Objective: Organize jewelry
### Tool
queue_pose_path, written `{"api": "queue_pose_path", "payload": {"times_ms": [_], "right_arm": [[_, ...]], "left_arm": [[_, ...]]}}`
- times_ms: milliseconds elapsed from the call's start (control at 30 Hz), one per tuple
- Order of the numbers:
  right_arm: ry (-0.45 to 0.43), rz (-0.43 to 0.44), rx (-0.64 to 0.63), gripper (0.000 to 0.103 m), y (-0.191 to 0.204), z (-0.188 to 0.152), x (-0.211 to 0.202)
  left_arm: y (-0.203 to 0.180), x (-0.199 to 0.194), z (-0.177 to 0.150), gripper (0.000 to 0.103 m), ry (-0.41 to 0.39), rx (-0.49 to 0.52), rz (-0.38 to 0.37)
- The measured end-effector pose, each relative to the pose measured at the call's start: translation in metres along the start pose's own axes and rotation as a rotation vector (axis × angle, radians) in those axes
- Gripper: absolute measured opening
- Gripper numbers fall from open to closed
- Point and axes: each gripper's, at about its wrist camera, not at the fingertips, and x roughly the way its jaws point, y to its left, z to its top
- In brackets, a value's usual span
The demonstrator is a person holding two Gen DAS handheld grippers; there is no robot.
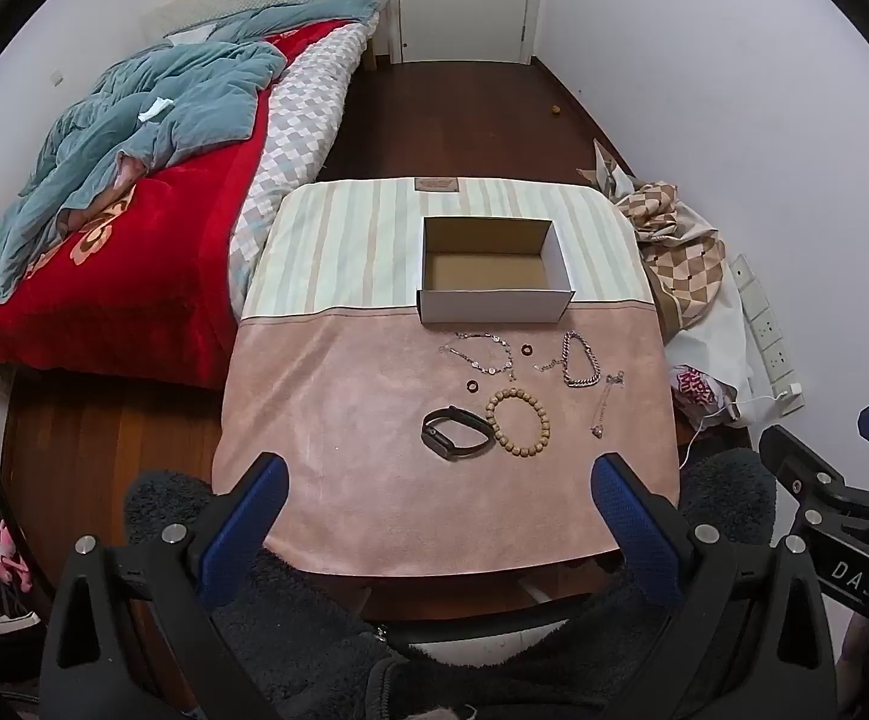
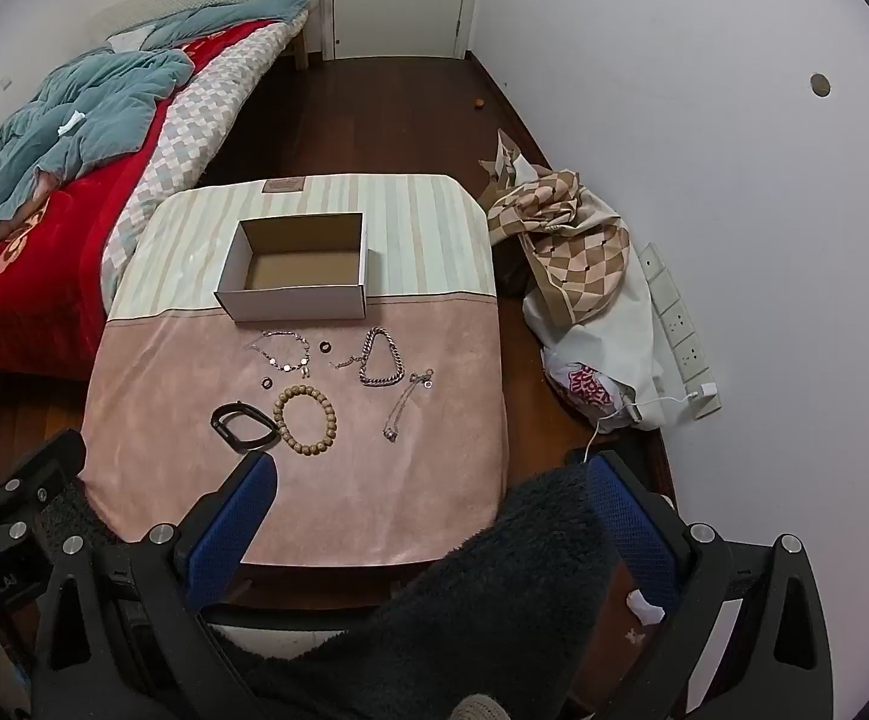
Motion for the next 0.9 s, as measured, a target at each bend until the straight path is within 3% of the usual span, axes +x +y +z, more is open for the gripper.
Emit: {"api": "queue_pose_path", "payload": {"times_ms": [900], "right_arm": [[-0.021,-0.004,0.008,0.103,-0.0028,-0.0001,-0.0046]], "left_arm": [[-0.0005,-0.0078,-0.0001,0.103,-0.017,-0.004,-0.008]]}}
